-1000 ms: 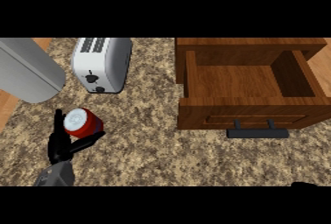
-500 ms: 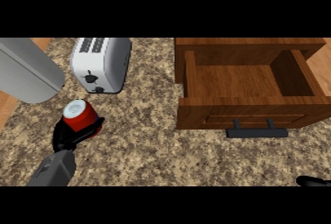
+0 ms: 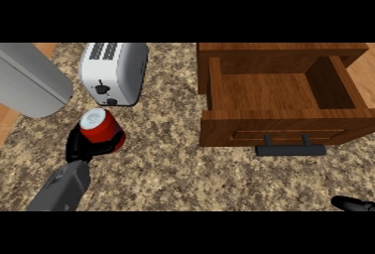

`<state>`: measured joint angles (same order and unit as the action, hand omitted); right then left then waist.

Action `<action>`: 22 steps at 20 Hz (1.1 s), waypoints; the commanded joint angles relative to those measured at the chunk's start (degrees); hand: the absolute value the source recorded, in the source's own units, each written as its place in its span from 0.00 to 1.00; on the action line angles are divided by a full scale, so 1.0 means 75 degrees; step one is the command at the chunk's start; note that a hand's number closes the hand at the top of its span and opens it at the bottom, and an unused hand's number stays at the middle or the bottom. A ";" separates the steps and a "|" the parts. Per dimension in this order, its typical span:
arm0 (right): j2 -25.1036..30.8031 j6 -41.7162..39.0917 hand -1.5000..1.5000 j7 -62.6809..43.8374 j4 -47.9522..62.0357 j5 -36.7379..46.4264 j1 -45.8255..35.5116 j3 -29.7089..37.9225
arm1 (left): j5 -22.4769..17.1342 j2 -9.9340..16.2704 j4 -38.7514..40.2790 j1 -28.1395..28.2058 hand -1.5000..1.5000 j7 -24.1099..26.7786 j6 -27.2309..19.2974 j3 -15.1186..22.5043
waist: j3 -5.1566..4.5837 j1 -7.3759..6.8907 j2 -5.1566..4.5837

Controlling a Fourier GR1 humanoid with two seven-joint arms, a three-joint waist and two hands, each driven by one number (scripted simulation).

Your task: Pick up the can, place it into the drawer and close the drawer

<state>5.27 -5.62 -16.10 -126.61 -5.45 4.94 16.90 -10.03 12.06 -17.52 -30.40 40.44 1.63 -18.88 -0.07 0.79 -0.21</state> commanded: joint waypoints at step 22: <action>0.0017 0.0179 0.00 -0.0310 -0.0485 0.0119 0.0129 0.0304 | 0.0572 -0.1499 -0.3108 -0.1778 1.00 -0.3258 -0.0600 0.1725 | 0.0016 -0.0201 0.0093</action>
<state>4.62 -4.98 -17.33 -130.73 -4.71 7.12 18.08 -6.06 1.12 -33.02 -42.82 24.20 -2.24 -8.42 0.03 -0.16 0.34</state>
